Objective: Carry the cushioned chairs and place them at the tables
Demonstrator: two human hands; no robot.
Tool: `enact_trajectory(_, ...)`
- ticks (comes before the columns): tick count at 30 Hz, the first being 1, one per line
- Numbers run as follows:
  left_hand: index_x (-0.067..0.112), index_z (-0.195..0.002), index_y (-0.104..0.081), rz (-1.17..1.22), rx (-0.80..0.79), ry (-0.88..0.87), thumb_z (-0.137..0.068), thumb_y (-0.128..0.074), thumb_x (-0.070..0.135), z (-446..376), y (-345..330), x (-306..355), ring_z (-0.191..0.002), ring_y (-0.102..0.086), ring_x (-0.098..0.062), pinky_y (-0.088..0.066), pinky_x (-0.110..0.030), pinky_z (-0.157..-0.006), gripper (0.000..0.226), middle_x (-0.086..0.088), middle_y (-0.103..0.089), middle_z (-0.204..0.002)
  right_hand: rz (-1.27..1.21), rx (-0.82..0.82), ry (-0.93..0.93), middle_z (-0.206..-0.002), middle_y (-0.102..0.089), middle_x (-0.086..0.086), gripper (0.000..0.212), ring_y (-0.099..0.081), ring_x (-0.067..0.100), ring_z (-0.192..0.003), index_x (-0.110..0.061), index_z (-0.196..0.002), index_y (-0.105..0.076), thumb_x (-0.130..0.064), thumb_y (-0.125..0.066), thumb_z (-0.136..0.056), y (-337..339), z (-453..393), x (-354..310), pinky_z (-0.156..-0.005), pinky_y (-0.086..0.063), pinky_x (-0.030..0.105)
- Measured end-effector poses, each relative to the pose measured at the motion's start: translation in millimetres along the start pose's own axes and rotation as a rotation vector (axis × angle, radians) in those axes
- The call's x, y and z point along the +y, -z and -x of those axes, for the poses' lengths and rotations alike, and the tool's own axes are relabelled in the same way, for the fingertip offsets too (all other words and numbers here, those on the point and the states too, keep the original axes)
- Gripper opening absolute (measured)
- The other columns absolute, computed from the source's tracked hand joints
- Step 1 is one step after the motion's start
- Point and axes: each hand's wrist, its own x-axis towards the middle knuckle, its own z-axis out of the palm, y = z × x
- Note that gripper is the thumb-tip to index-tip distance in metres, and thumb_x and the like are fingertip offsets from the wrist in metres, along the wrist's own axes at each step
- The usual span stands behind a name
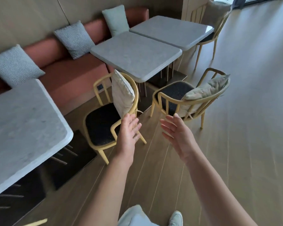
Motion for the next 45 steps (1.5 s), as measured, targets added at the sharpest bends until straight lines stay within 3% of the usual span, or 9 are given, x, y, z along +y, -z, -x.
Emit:
enact_trajectory(4, 0.037, -0.117, -0.062, 0.042, 0.083, 0.021, -0.103, -0.034, 0.058, -46, 13, 9, -0.116, -0.062, -0.008, -0.042, -0.041, -0.109, 0.038, 0.005, -0.062, -0.136, 0.019, -0.014, -0.043, -0.127, -0.068, 0.001, 0.037, -0.061, 0.016, -0.120, -0.023, -0.121, -0.062, -0.049, -0.043, -0.103, -12, -53, -2, -0.099, -0.047, 0.034)
enact_trajectory(10, 0.025, -0.148, -0.049, 0.172, -0.018, 0.107, -0.104, -0.029, 0.060, -135, 28, 23, -0.129, -0.052, -0.014, -0.034, -0.042, -0.114, 0.059, 0.000, -0.052, -0.150, 0.092, 0.009, -0.047, -0.127, -0.069, 0.002, 0.038, -0.061, 0.016, -0.121, -0.022, -0.124, -0.063, -0.047, -0.045, -0.102, -41, -126, -20, -0.105, -0.047, 0.038)
enact_trajectory(22, 0.026, -0.145, -0.050, 0.138, -0.050, 0.197, -0.102, -0.032, 0.061, -260, 21, 45, -0.128, -0.056, -0.018, -0.035, -0.049, -0.118, 0.058, -0.001, -0.053, -0.149, 0.239, 0.128, -0.028, -0.125, -0.069, 0.001, 0.019, -0.061, 0.016, -0.120, -0.028, -0.107, -0.066, -0.036, -0.049, -0.104, -80, -224, -47, -0.106, -0.047, 0.039)
enact_trajectory(27, 0.027, -0.138, -0.054, 0.177, 0.058, 0.230, -0.102, -0.036, 0.059, -289, 22, 45, -0.124, -0.060, -0.017, -0.040, -0.045, -0.114, 0.051, 0.000, -0.059, -0.142, 0.291, 0.093, -0.060, -0.127, -0.067, 0.002, 0.027, -0.061, 0.017, -0.119, -0.022, -0.119, -0.065, -0.038, -0.051, -0.103, -79, -277, -57, -0.102, -0.048, 0.036)
enact_trajectory(31, 0.026, -0.142, -0.052, 0.204, 0.185, 0.236, -0.103, -0.038, 0.055, -303, 28, 50, -0.114, -0.063, -0.012, -0.046, -0.038, -0.103, 0.051, 0.003, -0.060, -0.134, 0.291, 0.053, -0.141, -0.127, -0.065, 0.004, 0.020, -0.060, 0.020, -0.117, -0.025, -0.110, -0.063, -0.039, -0.051, -0.103, -85, -330, -51, -0.100, -0.047, 0.037)
enact_trajectory(35, 0.026, -0.138, -0.054, 0.262, 0.339, 0.239, -0.103, -0.040, 0.053, -317, 27, 50, -0.114, -0.063, -0.012, -0.047, -0.036, -0.097, 0.046, 0.005, -0.062, -0.131, 0.402, -0.077, -0.233, -0.128, -0.068, 0.012, 0.039, -0.062, 0.028, -0.122, -0.009, -0.129, -0.061, -0.037, -0.052, -0.102, -99, -386, -48, -0.105, -0.049, 0.042)
enact_trajectory(38, 0.027, -0.126, -0.061, 0.368, 0.432, 0.273, -0.103, -0.042, 0.053, -329, 20, 42, -0.110, -0.065, -0.014, -0.048, -0.042, -0.100, 0.039, 0.005, -0.067, -0.121, 0.421, -0.184, -0.257, -0.087, -0.078, -0.004, 0.022, -0.074, 0.010, -0.089, -0.013, -0.102, -0.065, -0.031, -0.053, -0.102, -113, -421, -53, -0.068, -0.058, 0.022)
enact_trajectory(42, 0.027, -0.111, -0.064, 0.501, 0.531, 0.327, -0.103, -0.045, 0.052, -345, 11, 29, -0.108, -0.066, -0.017, -0.051, -0.044, -0.093, 0.032, 0.002, -0.069, -0.114, 0.573, -0.234, -0.274, -0.103, -0.065, 0.003, 0.024, -0.062, 0.018, -0.094, -0.013, -0.115, -0.058, -0.032, -0.055, -0.101, -116, -469, -45, -0.083, -0.050, 0.034)
enact_trajectory(45, 0.024, -0.117, -0.062, 0.553, 0.613, 0.367, -0.102, -0.048, 0.051, -356, 6, 12, -0.108, -0.066, -0.020, -0.051, -0.048, -0.100, 0.034, 0.000, -0.069, -0.109, 0.689, -0.290, -0.320, -0.075, -0.048, -0.005, 0.014, -0.047, 0.011, -0.068, -0.018, -0.101, -0.058, -0.032, -0.054, -0.101, -107, -491, -30, -0.069, -0.043, 0.026)
